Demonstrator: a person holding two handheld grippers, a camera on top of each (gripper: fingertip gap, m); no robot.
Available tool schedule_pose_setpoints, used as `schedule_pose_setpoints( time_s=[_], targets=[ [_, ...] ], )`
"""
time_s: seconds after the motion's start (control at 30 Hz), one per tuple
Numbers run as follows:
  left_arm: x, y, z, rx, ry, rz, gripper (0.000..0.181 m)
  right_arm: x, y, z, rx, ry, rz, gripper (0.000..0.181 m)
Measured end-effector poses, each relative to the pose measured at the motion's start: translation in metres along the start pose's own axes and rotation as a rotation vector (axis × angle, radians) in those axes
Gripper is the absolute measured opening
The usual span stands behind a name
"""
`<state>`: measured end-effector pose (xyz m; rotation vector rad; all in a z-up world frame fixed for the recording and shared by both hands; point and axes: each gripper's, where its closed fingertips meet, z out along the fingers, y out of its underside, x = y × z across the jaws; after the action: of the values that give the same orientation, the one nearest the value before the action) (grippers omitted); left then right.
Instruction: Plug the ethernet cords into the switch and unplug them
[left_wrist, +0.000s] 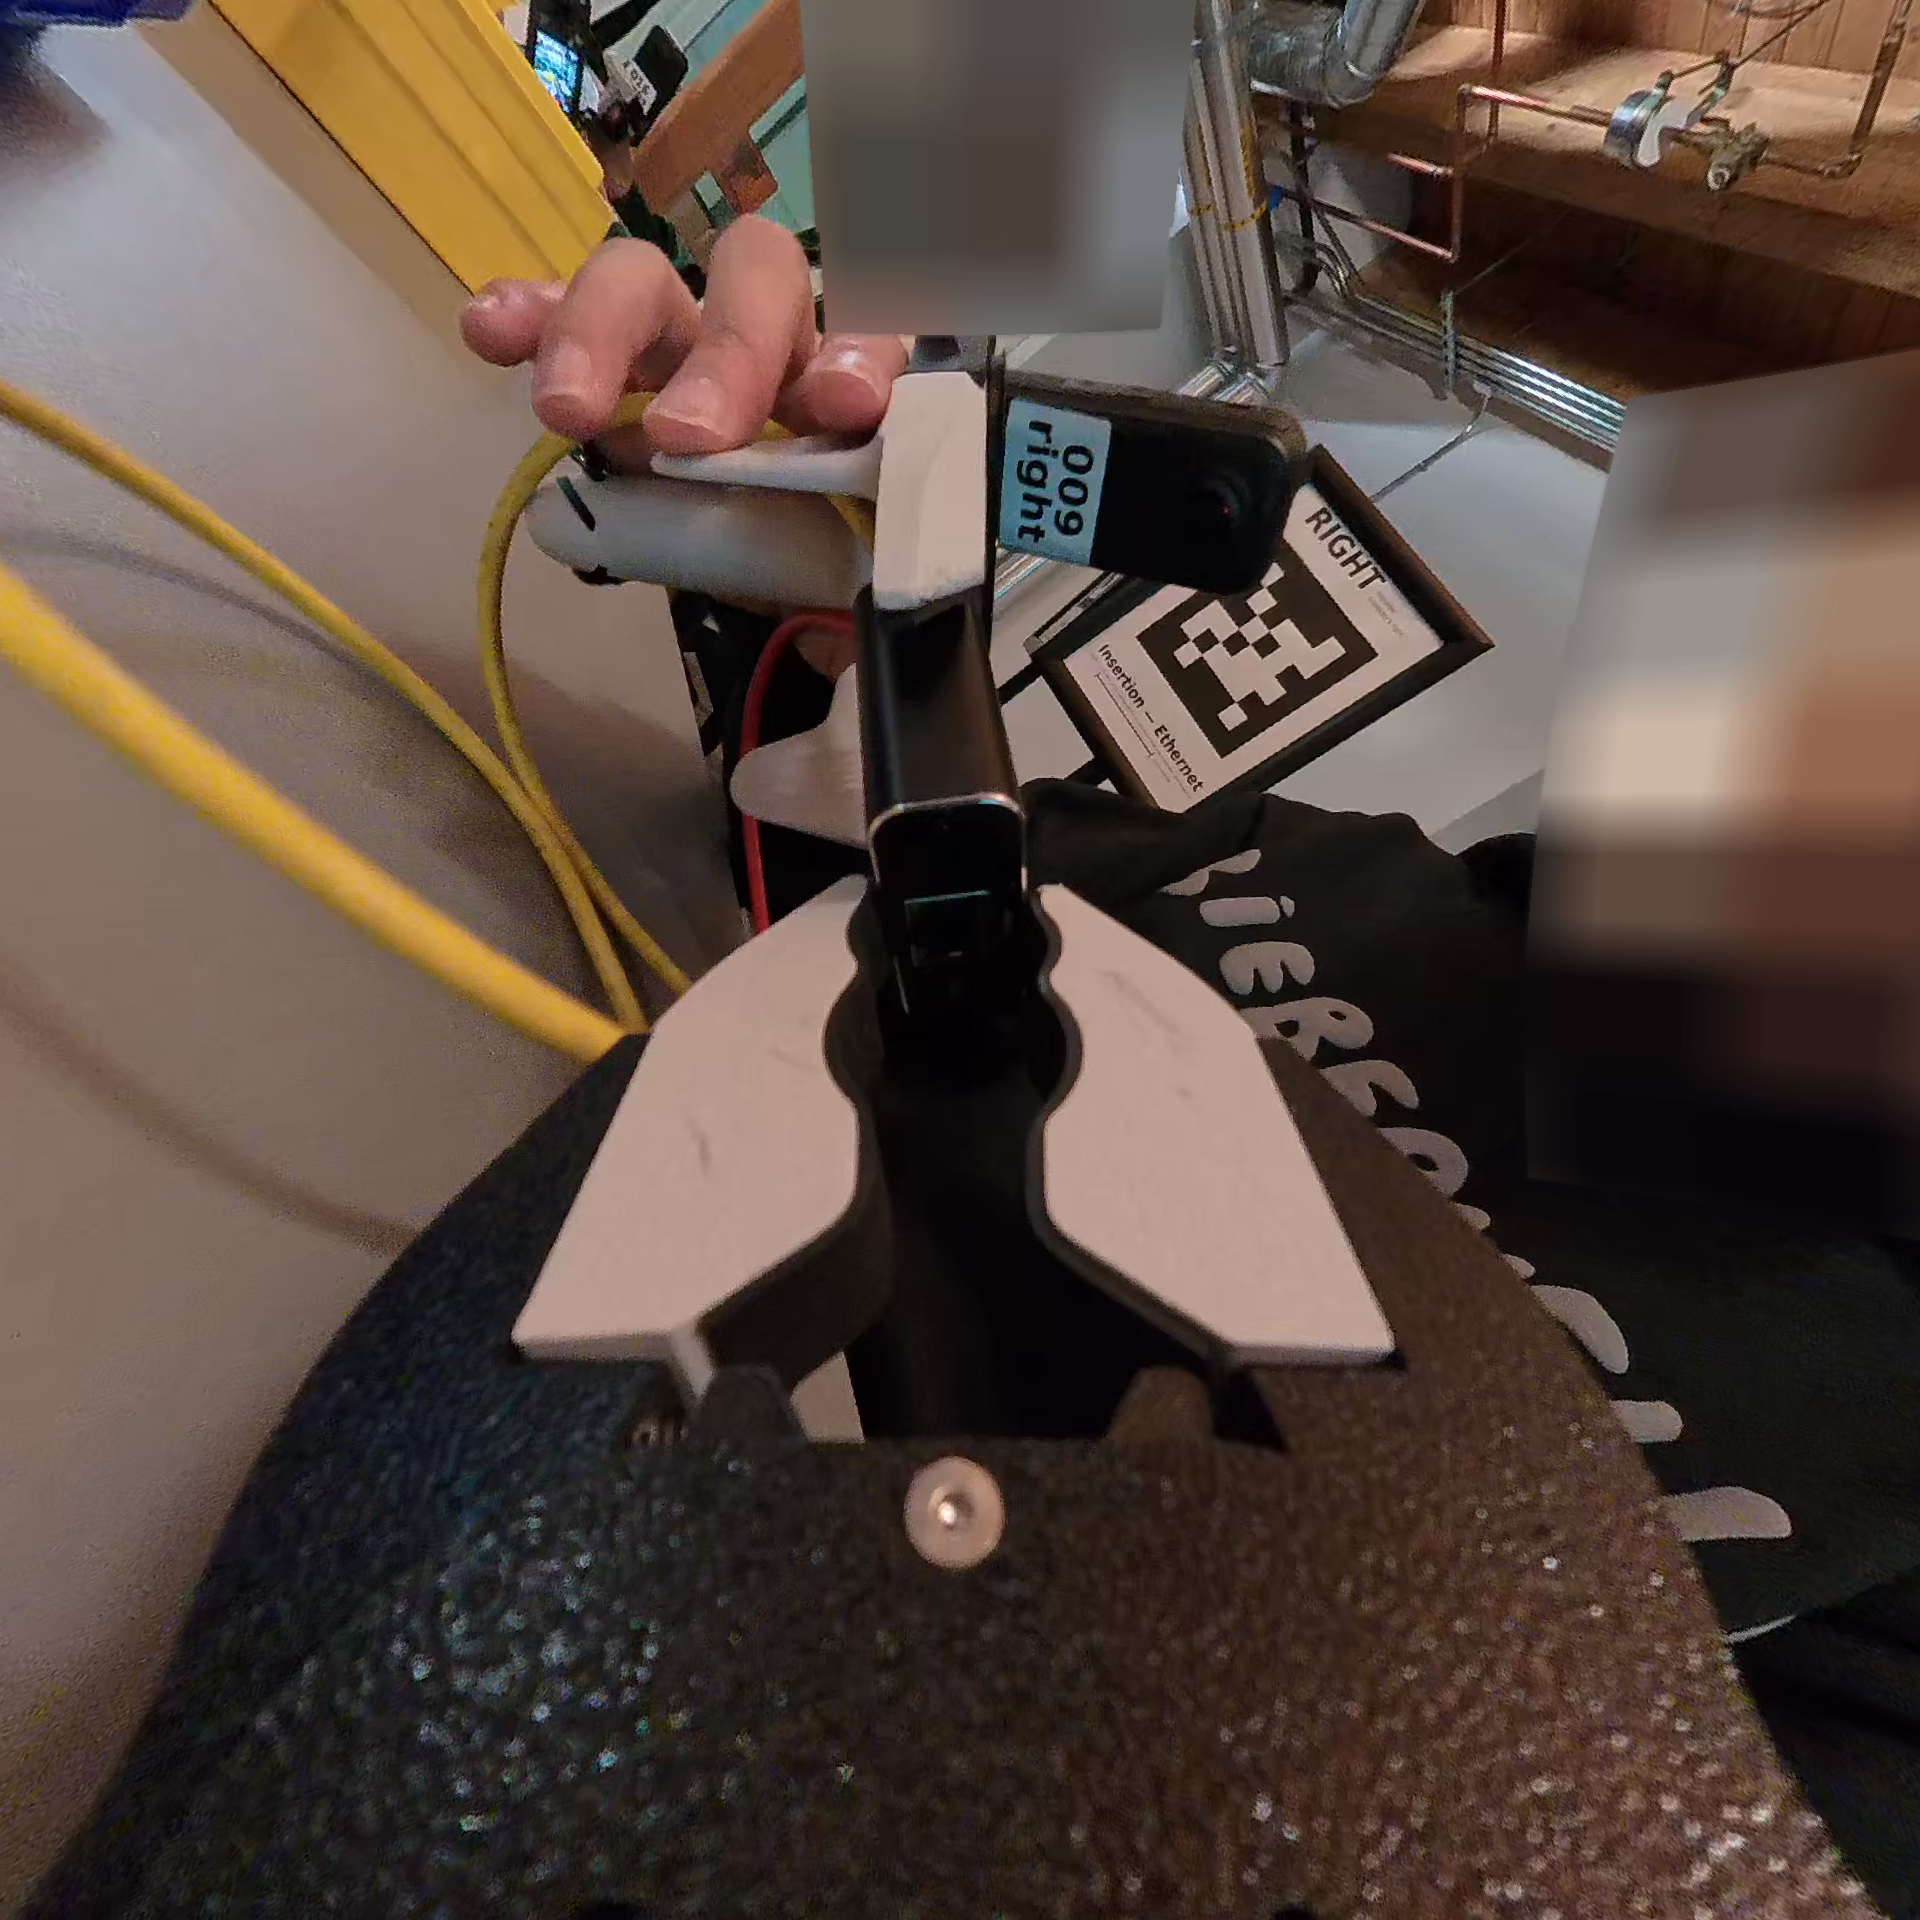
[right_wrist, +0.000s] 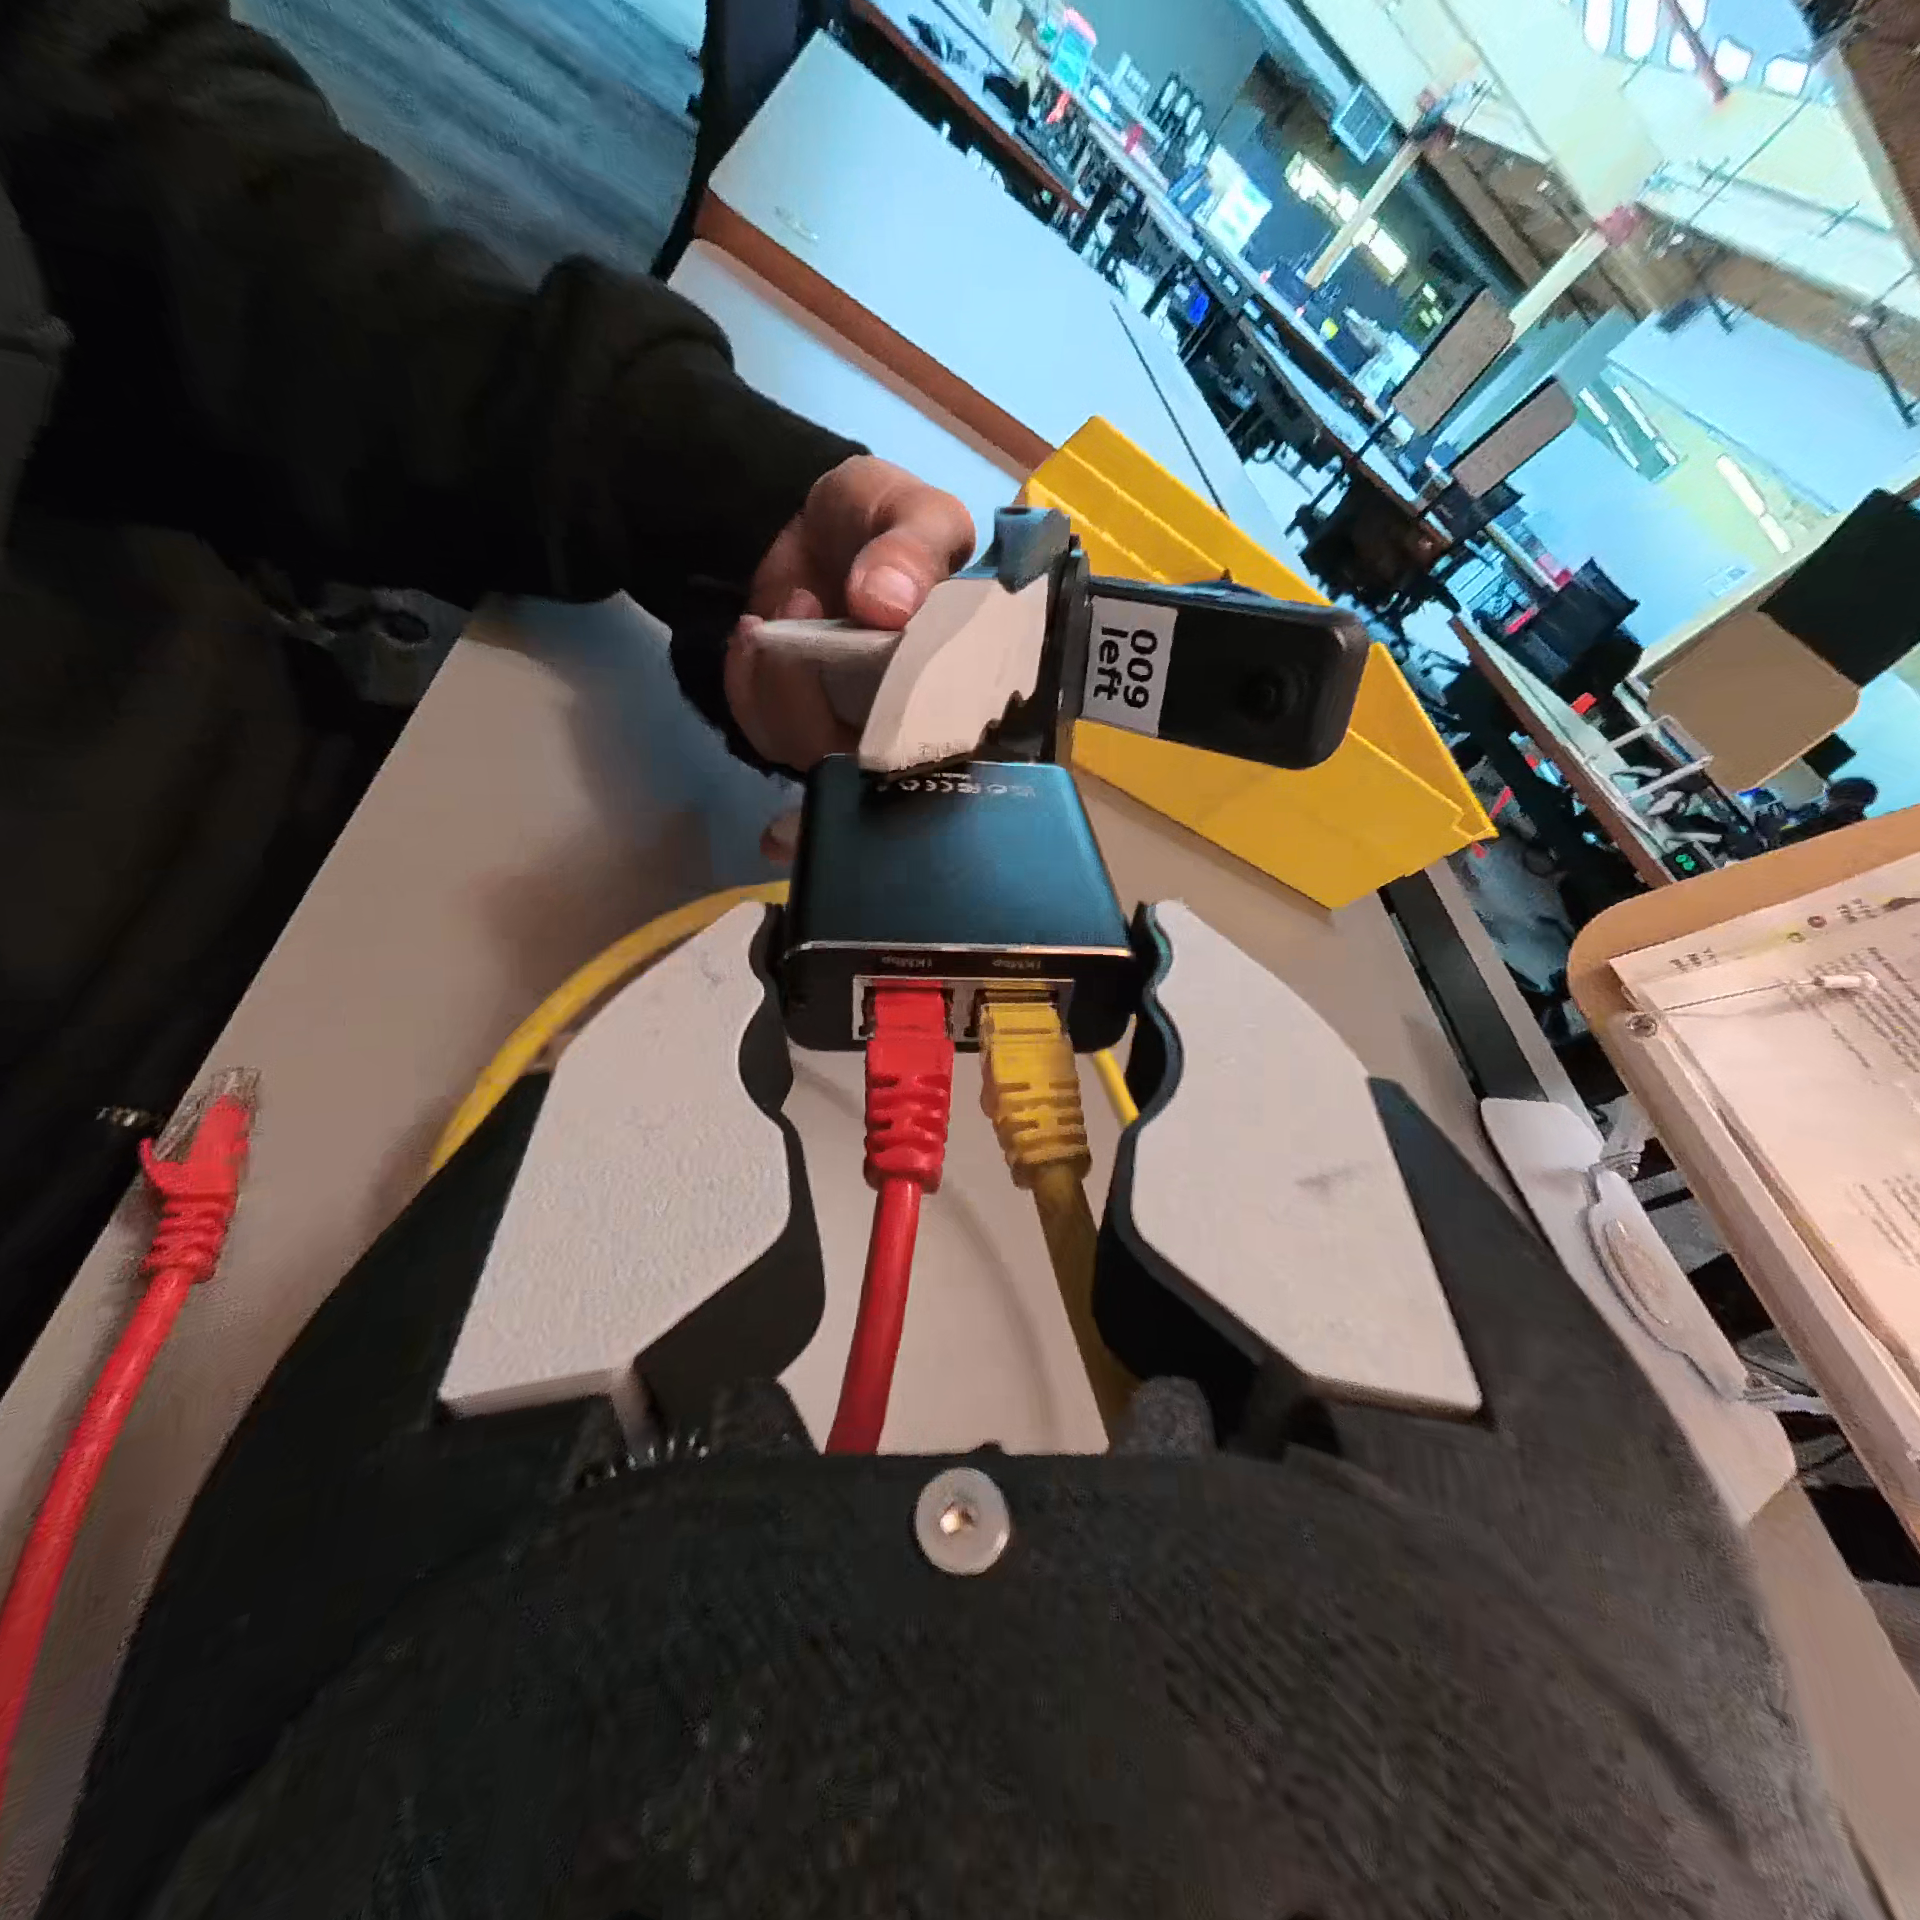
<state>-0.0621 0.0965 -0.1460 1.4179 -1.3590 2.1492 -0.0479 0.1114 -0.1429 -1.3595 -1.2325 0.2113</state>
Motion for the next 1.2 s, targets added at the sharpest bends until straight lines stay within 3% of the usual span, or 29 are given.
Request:
schedule_pose_setpoints(
  time_s=[0.1,0.23,0.37,0.47,0.6,0.67,0.73,0.83,0.9,1.0,1.07,1.13,1.2],
  targets=[
    [0.002,-0.001,-0.001,0.008,0.023,-0.013,0.024,0.001,-0.003,0.004,0.068,0.018,0.024,0.062],
    [-0.005,-0.006,-0.008,0.045,-0.014,-0.020,0.024,0.008,0.007,0.011,0.039,0.073,0.072,0.063],
    [-0.013,-0.033,-0.019,0.233,-0.098,0.027,0.027,0.030,0.021,0.013,0.047,0.176,0.237,0.063],
    [-0.023,-0.049,-0.030,0.314,-0.308,0.139,0.028,0.043,0.028,0.005,0.081,0.211,0.344,0.063],
    [0.003,-0.065,-0.057,0.293,-0.620,0.460,0.028,0.065,0.032,-0.024,0.225,0.267,0.498,0.063],
    [0.019,-0.080,-0.093,0.288,-0.884,0.674,0.034,0.071,0.039,-0.035,0.275,0.296,0.542,0.063],
    [0.035,-0.097,-0.150,0.257,-1.229,0.929,0.037,0.074,0.041,-0.043,0.330,0.307,0.566,0.063],
    [0.041,-0.121,-0.246,-0.017,-1.705,1.210,0.042,0.077,0.048,-0.045,0.318,0.325,0.558,0.063],
    [0.020,-0.125,-0.301,-0.326,-1.852,1.181,0.056,0.074,0.052,-0.043,0.300,0.313,0.553,0.063],
    [-0.018,-0.121,-0.361,-0.842,-1.916,1.147,0.061,0.072,0.053,-0.042,0.295,0.293,0.542,0.063],
    [-0.041,-0.114,-0.388,-1.096,-1.910,1.125,0.062,0.070,0.052,-0.041,0.294,0.285,0.528,0.063],
    [-0.058,-0.110,-0.403,-1.205,-1.906,1.088,0.061,0.068,0.050,-0.041,0.302,0.266,0.516,0.063],
    [-0.066,-0.110,-0.409,-1.226,-1.908,1.076,0.050,0.066,0.045,-0.043,0.339,0.246,0.510,0.063]
  ],
)
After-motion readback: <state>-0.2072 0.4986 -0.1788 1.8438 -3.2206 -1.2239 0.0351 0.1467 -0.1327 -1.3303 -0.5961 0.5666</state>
